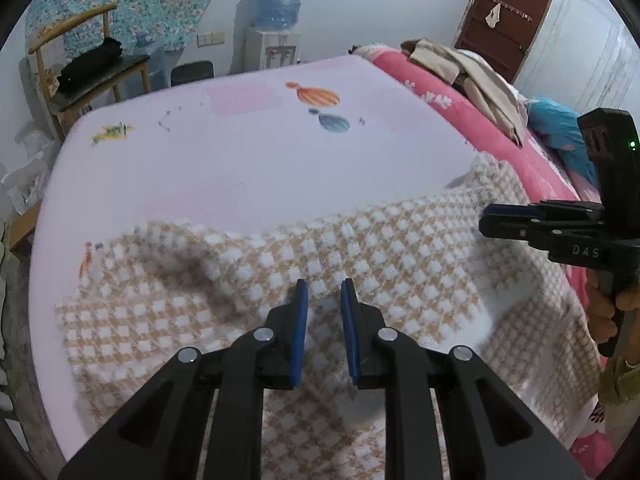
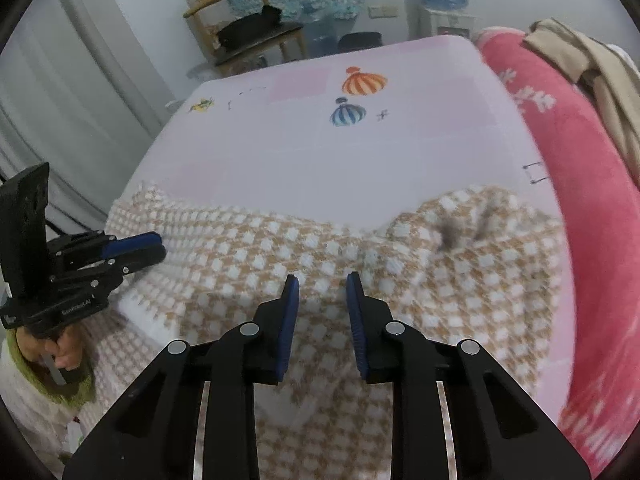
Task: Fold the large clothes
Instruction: 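Lift the collar edge with both tools and fold it over onto the hem, then open both tools and release the folded collar edge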
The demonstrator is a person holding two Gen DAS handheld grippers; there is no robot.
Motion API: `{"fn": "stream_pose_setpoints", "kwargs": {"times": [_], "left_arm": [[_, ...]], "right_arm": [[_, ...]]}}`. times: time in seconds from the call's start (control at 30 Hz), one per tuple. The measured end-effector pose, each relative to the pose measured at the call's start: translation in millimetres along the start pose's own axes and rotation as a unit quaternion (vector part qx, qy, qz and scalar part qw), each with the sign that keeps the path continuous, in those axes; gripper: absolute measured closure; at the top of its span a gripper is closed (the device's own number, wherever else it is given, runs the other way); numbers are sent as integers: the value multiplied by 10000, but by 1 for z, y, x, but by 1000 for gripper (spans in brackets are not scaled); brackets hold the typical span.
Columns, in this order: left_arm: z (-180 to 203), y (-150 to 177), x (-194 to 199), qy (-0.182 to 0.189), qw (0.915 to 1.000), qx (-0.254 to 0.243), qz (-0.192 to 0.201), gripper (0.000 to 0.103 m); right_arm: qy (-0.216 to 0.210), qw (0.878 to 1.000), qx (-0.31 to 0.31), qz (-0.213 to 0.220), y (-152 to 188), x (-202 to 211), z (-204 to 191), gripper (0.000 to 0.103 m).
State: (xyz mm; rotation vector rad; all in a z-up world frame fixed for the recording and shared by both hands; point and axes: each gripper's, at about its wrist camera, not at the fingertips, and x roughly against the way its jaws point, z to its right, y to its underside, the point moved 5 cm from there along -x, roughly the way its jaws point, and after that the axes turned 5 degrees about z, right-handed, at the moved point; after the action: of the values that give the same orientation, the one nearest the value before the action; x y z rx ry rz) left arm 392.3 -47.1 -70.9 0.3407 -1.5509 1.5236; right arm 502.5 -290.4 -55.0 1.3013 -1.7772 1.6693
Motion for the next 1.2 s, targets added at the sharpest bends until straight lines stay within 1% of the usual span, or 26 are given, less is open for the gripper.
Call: {"fn": "stream_pose_setpoints", "kwargs": {"times": [0.03, 0.1, 0.17, 0.2, 0.23, 0.27, 0.33, 0.4, 0.5, 0.6, 0.63, 0.67, 0.7, 0.73, 0.77, 0.8, 0.83, 0.87, 0.9, 0.93, 0.97, 1.0, 1.1, 1.13, 1.17, 1.2], "left_arm": [[3, -4, 3, 11, 10000, -46, 80, 86], [9, -10, 3, 71, 9999, -88, 112, 86], [17, -14, -2, 81, 9998, -149, 47, 86], [21, -13, -6, 76, 9997, -218, -21, 86], [23, -11, -11, -16, 9995, -289, -103, 86], [23, -9, -14, -106, 9993, -324, -149, 86], [18, -1, -14, -157, 9993, -299, -178, 86], [11, 7, -9, -162, 9995, -211, -196, 86], [4, 19, 4, -125, 9995, -208, -205, 86], [5, 25, 19, -186, 9992, -300, -185, 86], [6, 24, 22, -165, 9993, -306, -152, 86], [9, 23, 28, -78, 9995, -303, -70, 86], [14, 20, 33, 25, 9995, -307, 26, 84], [19, 16, 35, 87, 9994, -330, 104, 82], [23, 13, 35, 80, 9992, -361, 139, 77], [28, 10, 32, 23, 9991, -405, 142, 74], [32, 10, 26, -41, 9990, -435, 72, 73], [36, 12, 18, -99, 9989, -453, -54, 72], [37, 15, 10, -172, 9986, -470, -189, 69], [38, 20, 1, -317, 9976, -495, -369, 68], [39, 26, -5, -462, 9965, -522, -468, 68], [40, 28, -3, -514, 9965, -545, -361, 67], [38, 35, 9, -607, 9962, -530, -338, 64], [36, 38, 18, -683, 9960, -484, -311, 62], [33, 40, 24, -737, 9959, -443, -291, 55], [32, 42, 33, -769, 9960, -393, -235, 54]], "right_arm": [[-137, 9999, -16, 85, -4, 6, -7, 78], [-361, 9990, 94, 226, -10, 17, -27, 78], [-400, 9982, 315, 308, -17, 14, -47, 78], [-394, 9979, 434, 287, -17, 9, -56, 78], [-400, 9976, 519, 230, -16, 3, -62, 78], [-406, 9974, 587, 75, -10, -10, -67, 78], [-269, 9972, 667, -186, 8, -27, -66, 78], [-203, 9964, 820, -54, 22, -22, -65, 78], [-284, 9963, 787, -182, 43, -14, -58, 78], [-435, 9969, 534, -370, 58, -2, -44, 78], [-452, 9973, 434, -395, 59, 3, -41, 78], [-447, 9980, 323, -307, 56, 12, -36, 74], [-433, 9985, 273, -185, 49, 18, -34, 68], [-404, 9989, 238, -14, 35, 23, -36, 65], [-388, 9990, 218, 95, 28, 28, -38, 60], [-369, 9990, 179, 173, 22, 29, -37, 59], [-371, 9990, 151, 196, 18, 27, -37, 59], [-344, 9991, 131, 201, 14, 23, -37, 58], [-193, 9996, 146, 159, 13, 15, -35, 58], [143, 9997, 219, 17, 17, 4, -31, 58], [307, 9991, 292, -87, 23, -3, -30, 58], [412, 9982, 403, -138, 31, -6, -31, 58], [598, 9956, 713, -57, 54, 9, -36, 58], [629, 9957, 678, -80, 59, 14, -35, 56], [665, 9960, 566, -164, 66, 20, -32, 51], [636, 9968, 445, -195, 72, 26, -28, 51]]}}
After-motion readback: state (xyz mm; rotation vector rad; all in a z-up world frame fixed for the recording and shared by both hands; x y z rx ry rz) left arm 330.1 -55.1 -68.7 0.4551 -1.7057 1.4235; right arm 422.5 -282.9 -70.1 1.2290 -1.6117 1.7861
